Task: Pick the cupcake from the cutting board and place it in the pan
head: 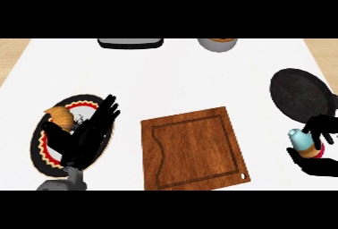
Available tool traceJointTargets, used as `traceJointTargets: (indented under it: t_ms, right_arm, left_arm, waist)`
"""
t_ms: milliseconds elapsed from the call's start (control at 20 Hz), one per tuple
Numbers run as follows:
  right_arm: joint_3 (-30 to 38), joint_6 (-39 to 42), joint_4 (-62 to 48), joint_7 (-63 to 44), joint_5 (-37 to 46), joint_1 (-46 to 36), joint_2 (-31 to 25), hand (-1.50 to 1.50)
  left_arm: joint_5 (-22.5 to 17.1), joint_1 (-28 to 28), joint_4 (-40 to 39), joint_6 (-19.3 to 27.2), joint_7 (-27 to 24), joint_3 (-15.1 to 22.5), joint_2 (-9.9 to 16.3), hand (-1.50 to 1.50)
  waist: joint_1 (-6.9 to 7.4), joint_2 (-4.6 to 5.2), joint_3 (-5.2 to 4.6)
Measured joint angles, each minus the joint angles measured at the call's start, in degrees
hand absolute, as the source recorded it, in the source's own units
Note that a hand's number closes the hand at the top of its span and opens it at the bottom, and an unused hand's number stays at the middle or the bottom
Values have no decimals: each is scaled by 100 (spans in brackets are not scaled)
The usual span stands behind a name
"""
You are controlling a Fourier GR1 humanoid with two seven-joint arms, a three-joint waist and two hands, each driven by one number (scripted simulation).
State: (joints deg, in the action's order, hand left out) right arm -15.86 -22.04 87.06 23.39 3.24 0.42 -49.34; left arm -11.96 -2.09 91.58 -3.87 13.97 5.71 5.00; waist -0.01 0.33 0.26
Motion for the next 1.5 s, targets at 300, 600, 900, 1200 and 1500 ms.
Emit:
traceJointTargets:
  t_ms: [300,600,900,1200,1500]
  right_arm:
    - [614,-6,-2176,920,-117,-1164,661,150]
    - [1192,31,-4383,1877,-201,-2389,1162,150]
    - [1570,106,-6056,2547,-126,-3433,1258,150]
    - [1275,27,-7166,2188,422,-3926,1204,-150]
    - [1114,447,-7757,2033,674,-4318,1265,-150]
  left_arm:
    - [80,-90,-213,-80,-116,53,-33,0]
    - [103,-272,-321,-91,-99,92,-110,0]
    - [123,-300,-290,-129,-66,146,-129,0]
    - [140,-397,-310,-146,-34,216,-186,0]
    - [136,-519,-298,-136,20,213,-212,0]
  waist:
    - [138,19,-7]
    - [248,52,-2]
    - [361,89,6]
    - [520,162,6]
    - [574,193,23]
